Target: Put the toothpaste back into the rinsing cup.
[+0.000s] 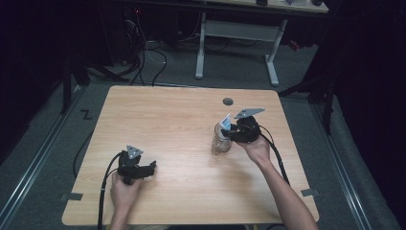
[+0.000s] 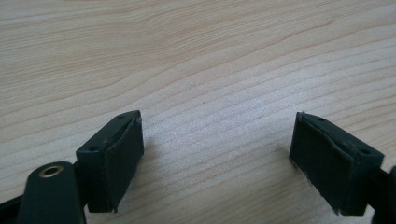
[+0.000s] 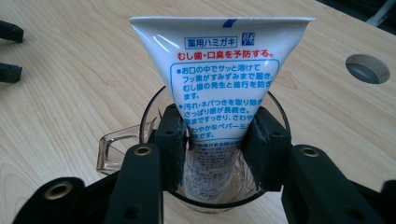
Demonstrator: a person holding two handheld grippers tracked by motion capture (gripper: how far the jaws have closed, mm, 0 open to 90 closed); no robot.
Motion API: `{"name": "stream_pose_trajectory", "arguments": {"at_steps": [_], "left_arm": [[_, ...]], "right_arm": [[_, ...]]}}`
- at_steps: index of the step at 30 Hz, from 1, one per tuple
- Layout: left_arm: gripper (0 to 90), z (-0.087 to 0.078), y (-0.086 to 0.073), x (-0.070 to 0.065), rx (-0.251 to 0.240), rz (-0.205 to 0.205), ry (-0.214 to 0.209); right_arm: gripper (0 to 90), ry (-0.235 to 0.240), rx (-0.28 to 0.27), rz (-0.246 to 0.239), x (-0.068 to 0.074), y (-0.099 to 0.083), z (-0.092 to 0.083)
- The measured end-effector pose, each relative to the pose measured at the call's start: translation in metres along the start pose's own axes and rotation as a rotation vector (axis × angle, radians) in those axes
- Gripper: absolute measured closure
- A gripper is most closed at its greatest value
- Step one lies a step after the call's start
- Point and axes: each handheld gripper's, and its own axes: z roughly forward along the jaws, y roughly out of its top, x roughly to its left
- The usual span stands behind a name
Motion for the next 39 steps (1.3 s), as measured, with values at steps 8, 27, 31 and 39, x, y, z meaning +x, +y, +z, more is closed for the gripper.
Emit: {"name": "stream_pose_trajectory", "arguments": {"at_steps": [8, 27, 31, 39], "left_arm": [[17.6, 0.000, 0.000, 0.000, 0.000, 0.000, 0.000], [17.5, 0.000, 0.000, 0.000, 0.000, 0.001, 0.001], [17.5, 0.000, 0.000, 0.000, 0.000, 0.000, 0.001], [17.5, 0.000, 0.000, 0.000, 0.000, 0.001, 0.001]], "right_arm": [[59.5, 0.010, -0.004, 0.002, 0.001, -0.003, -0.004], [46.5, -0.019, -0.031, 0.005, 0.007, -0.009, -0.016], [42.2, -0.024, -0.052, 0.012, 0.009, -0.009, -0.019], [39.2, -0.028, -0.087, 0.015, 0.009, -0.010, -0.029]]}}
